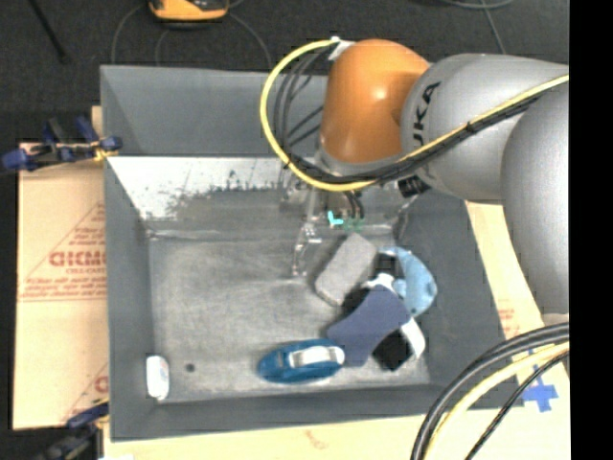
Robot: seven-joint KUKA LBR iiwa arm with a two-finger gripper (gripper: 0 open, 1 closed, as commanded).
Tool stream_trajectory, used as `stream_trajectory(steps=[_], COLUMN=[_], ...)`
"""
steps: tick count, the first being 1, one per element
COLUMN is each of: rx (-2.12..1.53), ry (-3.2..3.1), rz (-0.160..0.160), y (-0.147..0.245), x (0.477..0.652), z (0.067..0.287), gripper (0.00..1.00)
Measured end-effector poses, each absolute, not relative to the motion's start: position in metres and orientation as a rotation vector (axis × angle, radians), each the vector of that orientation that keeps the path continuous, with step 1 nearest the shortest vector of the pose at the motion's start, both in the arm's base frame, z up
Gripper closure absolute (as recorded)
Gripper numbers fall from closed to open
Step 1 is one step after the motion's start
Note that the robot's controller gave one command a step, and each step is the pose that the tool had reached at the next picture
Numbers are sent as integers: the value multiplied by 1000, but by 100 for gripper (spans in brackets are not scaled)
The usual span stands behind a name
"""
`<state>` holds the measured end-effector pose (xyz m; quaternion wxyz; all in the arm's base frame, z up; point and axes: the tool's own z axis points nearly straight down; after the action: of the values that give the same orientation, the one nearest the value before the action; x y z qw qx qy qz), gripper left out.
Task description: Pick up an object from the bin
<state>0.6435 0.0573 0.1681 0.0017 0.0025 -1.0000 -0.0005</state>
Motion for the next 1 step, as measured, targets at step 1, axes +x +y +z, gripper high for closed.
stream_trajectory(steps=[1], rx=[7], ry=[-3147], rz=[-3], y=[57], x=[645], z=[173], gripper=[0])
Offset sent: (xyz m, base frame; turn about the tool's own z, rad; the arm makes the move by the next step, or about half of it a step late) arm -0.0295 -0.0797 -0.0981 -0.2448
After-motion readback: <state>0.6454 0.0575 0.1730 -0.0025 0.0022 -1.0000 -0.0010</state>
